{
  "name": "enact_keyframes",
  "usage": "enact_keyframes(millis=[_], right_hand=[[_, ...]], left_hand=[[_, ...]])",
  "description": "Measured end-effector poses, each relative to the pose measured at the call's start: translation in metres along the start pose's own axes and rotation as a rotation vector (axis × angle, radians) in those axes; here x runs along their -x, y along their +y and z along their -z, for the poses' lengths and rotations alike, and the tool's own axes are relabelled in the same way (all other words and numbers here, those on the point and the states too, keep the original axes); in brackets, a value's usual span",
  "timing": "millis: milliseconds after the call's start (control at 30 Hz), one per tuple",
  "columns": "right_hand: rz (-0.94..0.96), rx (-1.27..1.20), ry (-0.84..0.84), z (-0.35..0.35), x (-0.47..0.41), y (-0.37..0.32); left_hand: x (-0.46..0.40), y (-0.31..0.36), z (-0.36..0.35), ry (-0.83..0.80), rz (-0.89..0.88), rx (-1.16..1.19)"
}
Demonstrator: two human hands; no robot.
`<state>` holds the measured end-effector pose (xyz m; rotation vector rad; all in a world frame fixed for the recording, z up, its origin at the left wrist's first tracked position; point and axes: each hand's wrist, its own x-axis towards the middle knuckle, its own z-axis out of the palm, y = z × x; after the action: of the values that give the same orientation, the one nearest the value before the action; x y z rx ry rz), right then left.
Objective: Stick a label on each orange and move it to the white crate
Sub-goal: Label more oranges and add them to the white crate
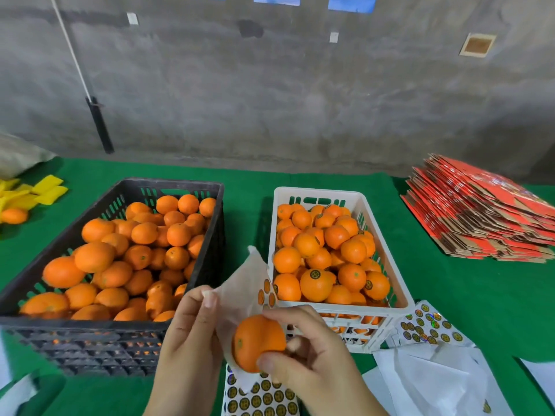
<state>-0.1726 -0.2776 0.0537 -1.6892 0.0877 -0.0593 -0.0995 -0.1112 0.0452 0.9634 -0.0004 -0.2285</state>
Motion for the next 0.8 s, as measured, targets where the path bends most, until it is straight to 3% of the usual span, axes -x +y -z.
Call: enact_keyframes(millis=[167,333,400,500,567,667,700,733,800], right_hand=[[-0.061,-0.153,-0.052,0.037,-0.015,0.005],[-0.108,-0.123,0.256,0.091,-0.048,0.011],[-0.103,0.039,0.383,0.105,-0.068,0.013],[-0.154,0.416,0.408,0.107,-0.082,0.016],[-0.131,0.327,0.269,0.093,-0.077,0.019],[-0.172,-0.062,-0.272,0.049,-0.059,0.025],[-0.170,-0.138,-0.373,0.036,-0.056,0.029],[-0.167,-0.166,-0.405,0.024,-0.054,0.031],[-0.145,-0.127,-0.305,0.007,-0.057,0.032]], left_hand=[[0.001,-0.003,-0.005,0.050,-0.011,0.079],[0.000,0.005,0.002,0.047,0.018,-0.009],[0.000,0.007,0.006,0.004,0.044,-0.033],[-0.001,0.009,0.010,-0.108,0.104,-0.028],[-0.005,0.012,0.013,-0.181,0.116,-0.017],[-0.015,0.014,0.021,-0.191,0.112,-0.100],[-0.020,0.015,0.025,-0.161,0.099,-0.171],[-0.027,0.016,0.030,-0.135,0.079,-0.254],[-0.043,0.022,0.043,-0.127,0.028,-0.418]])
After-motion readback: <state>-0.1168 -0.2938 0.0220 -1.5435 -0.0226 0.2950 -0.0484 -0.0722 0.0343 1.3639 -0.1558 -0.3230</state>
